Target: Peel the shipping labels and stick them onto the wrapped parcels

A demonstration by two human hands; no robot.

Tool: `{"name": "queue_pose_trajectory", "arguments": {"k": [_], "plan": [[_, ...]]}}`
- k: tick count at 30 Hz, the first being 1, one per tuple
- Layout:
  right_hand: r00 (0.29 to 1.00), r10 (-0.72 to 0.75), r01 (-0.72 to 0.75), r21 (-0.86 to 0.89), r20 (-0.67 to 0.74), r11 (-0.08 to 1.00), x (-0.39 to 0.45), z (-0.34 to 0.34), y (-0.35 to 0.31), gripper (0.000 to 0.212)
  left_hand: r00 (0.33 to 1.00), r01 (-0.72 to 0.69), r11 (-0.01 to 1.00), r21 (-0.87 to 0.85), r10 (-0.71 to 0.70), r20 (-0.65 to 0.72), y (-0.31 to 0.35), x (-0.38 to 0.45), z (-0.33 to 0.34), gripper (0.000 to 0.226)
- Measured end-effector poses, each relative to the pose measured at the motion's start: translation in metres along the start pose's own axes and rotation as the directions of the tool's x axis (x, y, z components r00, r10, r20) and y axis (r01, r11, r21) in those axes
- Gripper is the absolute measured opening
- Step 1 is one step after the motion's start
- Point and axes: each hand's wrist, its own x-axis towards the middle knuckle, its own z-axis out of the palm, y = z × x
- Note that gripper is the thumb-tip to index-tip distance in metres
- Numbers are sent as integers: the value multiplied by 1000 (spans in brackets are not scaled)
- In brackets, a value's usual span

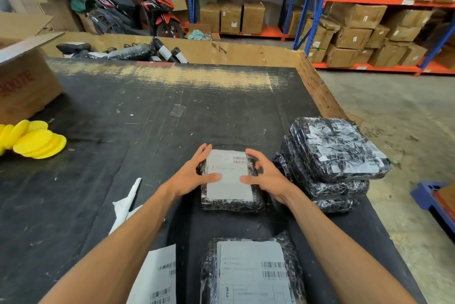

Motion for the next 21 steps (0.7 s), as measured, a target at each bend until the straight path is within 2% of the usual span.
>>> {"name": "queue_pose_trajectory", "arguments": {"k": [3, 7, 9, 11, 13, 16, 18, 21], "plan": [[997, 22, -32, 149, 70, 988, -4, -5, 0, 87, 998, 6, 997, -77, -2, 62, -2, -1, -4, 116], [997, -2, -7, 122, 76, 993, -8, -6, -3, 85, 993, 3, 996, -91, 8, 118, 2, -4, -5, 113], [999, 5, -9, 94, 50, 996, -14, -7, -7, 78, 997, -11, 999, -54, 15, 82, 5, -9, 0, 99], [1000, -20, 19, 56, 15, 998, -20, -6, -7, 70, 999, -31, 999, 12, 31, -20, 5, -16, 5, 90], [998, -67, 67, -30, 10, 997, -24, 0, -2, 75, 1000, -2, 996, 90, 4, -28, 5, -21, 7, 98], [994, -93, 101, -166, 54, 981, -28, 8, 2, 103, 987, 70, 981, 180, -95, 132, 7, -24, -1, 123], [990, -98, 117, -201, 101, 973, -28, 8, -1, 107, 967, 84, 971, 224, -134, 219, 9, -25, -8, 136], [986, -96, 125, -222, 138, 967, -31, 5, -5, 109, 955, 82, 969, 232, -143, 260, 9, -27, -12, 142]]}}
